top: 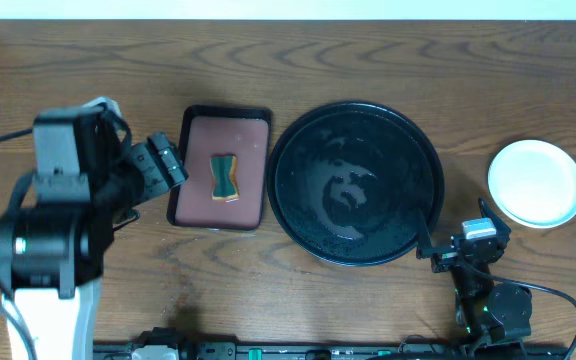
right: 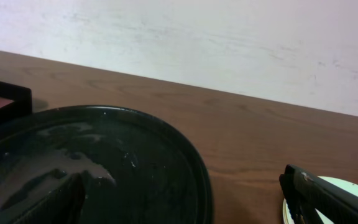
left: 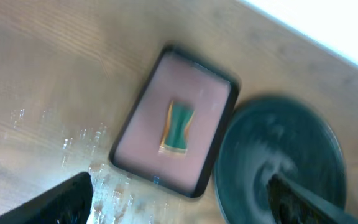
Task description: Clean dirty plates on tray and stack at the side
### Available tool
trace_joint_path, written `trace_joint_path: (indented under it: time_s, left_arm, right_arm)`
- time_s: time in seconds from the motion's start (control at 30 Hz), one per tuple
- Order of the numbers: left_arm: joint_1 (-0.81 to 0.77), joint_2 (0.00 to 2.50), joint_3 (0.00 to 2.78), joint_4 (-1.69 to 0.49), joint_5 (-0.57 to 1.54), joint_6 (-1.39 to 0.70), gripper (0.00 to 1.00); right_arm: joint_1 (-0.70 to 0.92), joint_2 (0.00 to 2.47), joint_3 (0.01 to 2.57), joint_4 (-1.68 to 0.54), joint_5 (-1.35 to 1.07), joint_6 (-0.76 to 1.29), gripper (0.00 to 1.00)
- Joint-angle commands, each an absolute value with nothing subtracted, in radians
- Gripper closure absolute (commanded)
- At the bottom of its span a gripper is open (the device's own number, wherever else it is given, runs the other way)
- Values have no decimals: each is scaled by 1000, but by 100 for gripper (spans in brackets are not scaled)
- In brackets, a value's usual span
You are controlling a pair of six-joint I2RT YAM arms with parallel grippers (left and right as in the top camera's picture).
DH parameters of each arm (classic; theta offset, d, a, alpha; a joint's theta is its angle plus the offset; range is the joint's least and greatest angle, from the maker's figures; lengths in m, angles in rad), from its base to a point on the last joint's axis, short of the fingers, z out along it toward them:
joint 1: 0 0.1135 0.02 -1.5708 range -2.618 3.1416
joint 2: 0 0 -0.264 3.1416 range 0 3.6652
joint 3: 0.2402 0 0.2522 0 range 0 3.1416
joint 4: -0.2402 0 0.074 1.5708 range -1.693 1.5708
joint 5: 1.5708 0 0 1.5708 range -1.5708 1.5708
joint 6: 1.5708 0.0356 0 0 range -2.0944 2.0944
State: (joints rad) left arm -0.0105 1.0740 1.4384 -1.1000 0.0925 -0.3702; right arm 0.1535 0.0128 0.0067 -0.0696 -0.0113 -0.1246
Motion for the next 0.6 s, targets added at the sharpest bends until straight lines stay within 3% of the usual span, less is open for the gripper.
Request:
trace_joint_path:
  time_s: [0.0, 0.3, 0.57]
  left_arm:
    - [-40, 951, 1327, -940, 52, -358, 10]
    - [-58, 570, 825, -355, 52, -306, 10]
    - [-57, 210, 412, -64, 51, -276, 10]
  right_arm:
    - [146, 11, 6, -74, -16, -136, 1]
    - [146, 11, 6, -74, -16, -136, 1]
    - [146, 11, 6, -74, -16, -136, 1]
